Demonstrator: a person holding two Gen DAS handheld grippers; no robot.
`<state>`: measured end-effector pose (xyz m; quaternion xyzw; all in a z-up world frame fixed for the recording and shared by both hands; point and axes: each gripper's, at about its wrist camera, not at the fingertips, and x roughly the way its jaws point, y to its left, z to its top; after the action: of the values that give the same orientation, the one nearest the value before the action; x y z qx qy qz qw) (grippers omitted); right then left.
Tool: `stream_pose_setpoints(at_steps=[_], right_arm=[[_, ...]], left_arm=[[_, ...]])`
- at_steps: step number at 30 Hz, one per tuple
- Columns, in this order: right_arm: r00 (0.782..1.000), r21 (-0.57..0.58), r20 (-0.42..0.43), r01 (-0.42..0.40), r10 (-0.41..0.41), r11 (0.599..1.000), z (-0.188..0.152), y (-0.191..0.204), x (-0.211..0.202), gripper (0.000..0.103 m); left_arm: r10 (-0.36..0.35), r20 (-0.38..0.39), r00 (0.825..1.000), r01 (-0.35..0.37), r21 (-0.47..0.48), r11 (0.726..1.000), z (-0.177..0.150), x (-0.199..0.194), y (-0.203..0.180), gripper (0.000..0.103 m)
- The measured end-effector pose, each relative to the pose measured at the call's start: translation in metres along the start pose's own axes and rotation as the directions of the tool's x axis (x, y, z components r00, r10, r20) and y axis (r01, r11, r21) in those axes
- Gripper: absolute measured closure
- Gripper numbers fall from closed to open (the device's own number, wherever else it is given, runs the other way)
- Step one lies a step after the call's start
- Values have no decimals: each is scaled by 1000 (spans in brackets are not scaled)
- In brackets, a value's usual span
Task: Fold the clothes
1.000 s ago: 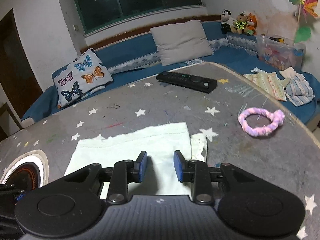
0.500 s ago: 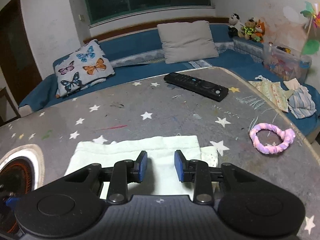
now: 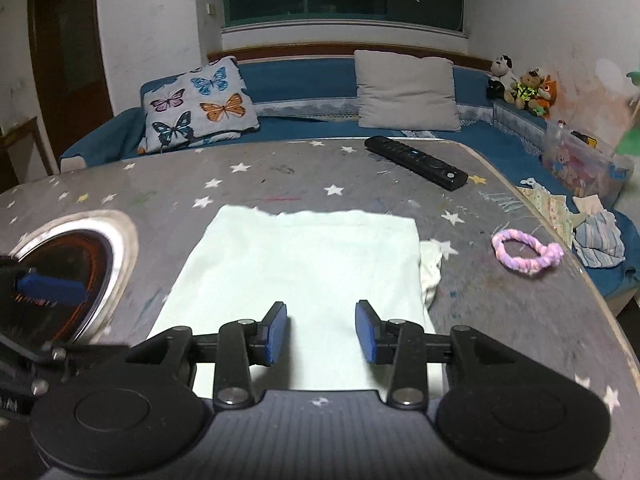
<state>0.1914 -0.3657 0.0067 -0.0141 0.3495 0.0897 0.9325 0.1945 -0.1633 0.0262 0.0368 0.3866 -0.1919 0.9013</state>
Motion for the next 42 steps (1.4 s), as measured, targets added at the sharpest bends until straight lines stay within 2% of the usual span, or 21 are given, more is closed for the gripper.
stream_pose_setpoints(at_steps=[5,9,11,15,16,21,23,25,28,34,37,42], right_arm=[[1000,-10,-21,-17,17,1000,-23,9,-20,59],[1000,-14,-2,-16,16,1000,-42,15,-40,57],[1000,-6,3,-16,16,1000,-48,16,-48,50],[1000,17,12,-11,11,1000,-61,18,-63,46],[1000,21,17,-6,5,1000,-64,18,-66,42],[999,72,39,-6,3,997,-74,18,-80,38],[999,73,46,-6,3,997,-76,21,-85,30],[998,64,56,5,-9,998,-79,26,-88,29],[998,60,63,10,-14,998,-83,32,-91,20],[998,72,57,3,-7,997,-90,43,-97,17],[998,67,55,24,-28,997,-93,48,-100,8],[994,45,63,83,-85,996,-99,57,-108,0]], left_arm=[[14,29,999,-15,25,1000,-8,-13,-4,7],[11,47,999,-13,38,999,-14,-24,-6,2],[12,56,998,-15,45,999,-18,-29,-8,0],[9,68,998,-13,64,998,-27,-38,-13,0],[9,71,997,-14,70,997,-29,-40,-14,0],[15,92,996,-24,97,995,-42,-50,-18,0],[24,93,995,-34,105,994,-47,-54,-17,0],[41,91,995,-51,110,993,-51,-56,-16,0],[54,83,995,-62,106,992,-57,-58,-14,0],[59,73,996,-66,107,992,-72,-64,-11,0],[60,71,996,-67,106,992,-77,-67,-11,0],[61,66,996,-68,102,992,-87,-72,-12,0]])
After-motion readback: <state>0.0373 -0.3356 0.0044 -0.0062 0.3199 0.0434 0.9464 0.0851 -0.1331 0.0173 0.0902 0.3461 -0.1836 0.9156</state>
